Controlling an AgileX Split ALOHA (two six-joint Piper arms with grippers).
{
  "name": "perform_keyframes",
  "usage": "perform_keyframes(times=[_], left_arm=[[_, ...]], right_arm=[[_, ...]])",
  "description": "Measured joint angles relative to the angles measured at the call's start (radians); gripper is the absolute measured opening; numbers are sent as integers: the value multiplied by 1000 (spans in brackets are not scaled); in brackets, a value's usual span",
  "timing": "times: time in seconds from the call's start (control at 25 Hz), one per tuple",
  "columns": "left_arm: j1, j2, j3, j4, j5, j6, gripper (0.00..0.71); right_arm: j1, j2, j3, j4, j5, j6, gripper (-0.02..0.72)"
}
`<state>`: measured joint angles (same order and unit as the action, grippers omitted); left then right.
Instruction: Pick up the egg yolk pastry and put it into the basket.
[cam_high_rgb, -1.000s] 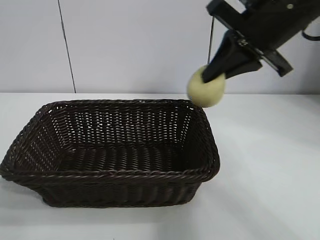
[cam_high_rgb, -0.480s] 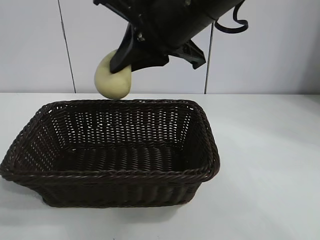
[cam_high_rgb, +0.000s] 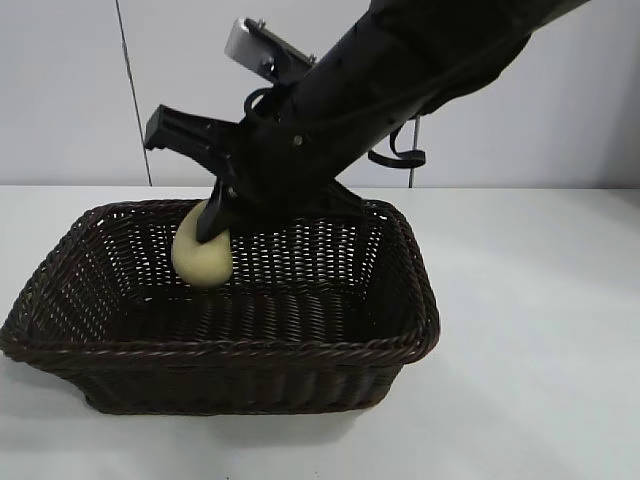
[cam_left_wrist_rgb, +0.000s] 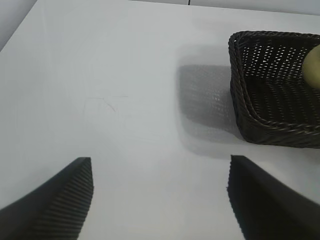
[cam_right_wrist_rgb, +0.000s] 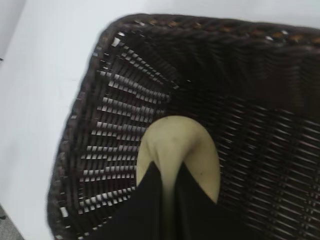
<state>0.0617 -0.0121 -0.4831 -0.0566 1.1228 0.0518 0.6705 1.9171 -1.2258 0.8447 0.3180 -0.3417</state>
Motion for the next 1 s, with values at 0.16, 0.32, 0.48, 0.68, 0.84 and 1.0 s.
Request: perform_keyframes(times=[0.16,0.32,0.48,0.68,0.84,1.0], left_arm=[[0,0,0,0,0,0,543],[0,0,0,0,0,0,543],[0,0,0,0,0,0,543],[0,0,0,0,0,0,543],[0,0,0,0,0,0,543],[0,0,0,0,0,0,543]], right_arm=[[1,18,0,0,1,0,75],[1,18,-3,0,1,0,322],[0,16,-5,0,22,4,524],[-57,13,-103,-52,209,96,543],[-120,13,-234,-255,404,258,538],[-163,13,-349,-487,582,377,539]])
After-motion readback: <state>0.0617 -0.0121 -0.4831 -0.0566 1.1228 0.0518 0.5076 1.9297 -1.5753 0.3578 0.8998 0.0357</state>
